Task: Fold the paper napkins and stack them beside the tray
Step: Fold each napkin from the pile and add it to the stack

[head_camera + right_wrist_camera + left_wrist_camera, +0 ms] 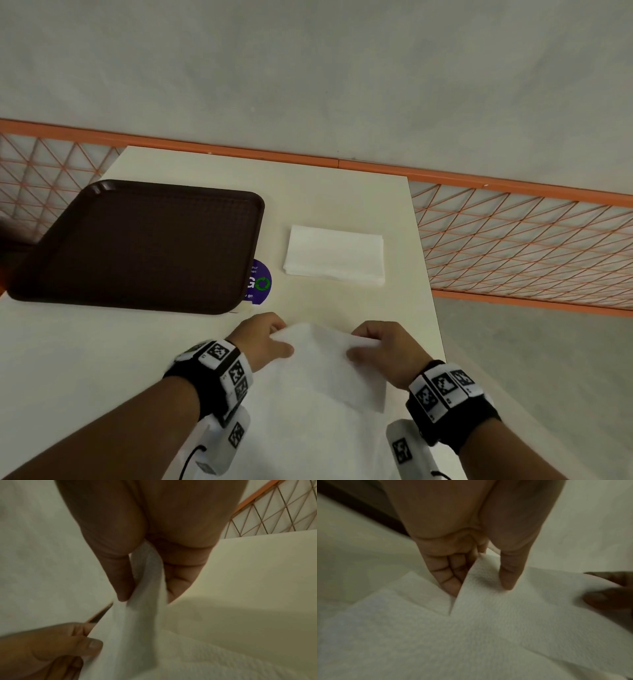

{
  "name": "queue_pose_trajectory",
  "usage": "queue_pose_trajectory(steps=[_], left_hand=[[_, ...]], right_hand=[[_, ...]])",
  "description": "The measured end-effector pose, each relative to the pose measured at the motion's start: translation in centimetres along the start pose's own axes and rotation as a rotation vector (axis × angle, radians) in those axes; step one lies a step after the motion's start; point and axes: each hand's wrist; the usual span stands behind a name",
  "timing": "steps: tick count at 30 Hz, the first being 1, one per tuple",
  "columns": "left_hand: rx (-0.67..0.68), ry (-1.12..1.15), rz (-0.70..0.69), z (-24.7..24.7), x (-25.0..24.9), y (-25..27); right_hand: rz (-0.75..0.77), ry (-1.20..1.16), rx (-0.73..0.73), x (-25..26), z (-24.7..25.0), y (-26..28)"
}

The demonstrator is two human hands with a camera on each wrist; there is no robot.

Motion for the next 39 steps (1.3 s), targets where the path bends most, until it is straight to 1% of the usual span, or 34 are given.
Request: queue_pose_trajectory(steps=[2,4,8,11,13,15,19,22,26,30,34,39], left_hand=[[0.021,0.154,-0.011,0.5,0.3,0.2],[0.014,0.262,-0.037,1.0,0.4,0.3],[-0.044,0.442,-0.084,1.7,0.2,0.5],[-0.102,0.585,-0.082,1.6,0.0,0.4],[-0.187,0.543,-0.079,1.3,0.1,0.4],[-0.229,0.495,-0.088,0.9,0.3,0.5],[-0.221,0.357,-0.092,0.4,0.4,0.9],[-0.221,0.244,-0.11,1.1,0.4,0.5],[-0.219,0.162,-0.151,3.4,0.3,-0.7],[-0.275,0.122,-0.168,5.3,-1.1,-1.9],[-0.328,0.087,-0.146,5.9,-2.5,-4.0],[-0.409,0.055,-0.086,6.3,-4.2,-7.2]], right_hand=[[0.007,-0.129,0.004,0.3,0.3,0.4],[-0.001,-0.224,-0.034,0.3,0.8,0.3],[-0.037,-0.467,-0.197,-0.1,1.2,0.2],[-0.07,-0.598,-0.201,0.0,0.8,1.1],[-0.062,-0.614,-0.188,-0.1,0.4,1.8],[-0.042,-0.598,-0.201,-0.4,0.0,2.3],[0.003,-0.486,-0.254,-0.9,-1.2,2.1],[0.036,-0.417,-0.3,-1.1,-1.5,1.4],[0.048,-0.408,-0.336,-1.0,-0.3,0.1],[0.041,-0.38,-0.369,-0.6,1.2,-1.4],[0.042,-0.326,-0.394,0.4,2.7,-3.9],[0.037,-0.203,-0.473,2.0,5.1,-8.1]])
Point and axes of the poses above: each hand's wrist, its own y-axis away from the middle knuckle, its own z-axis out of the back of the hand, x = y × z, and after that the axes turned 11 degrees about -y, right-handed
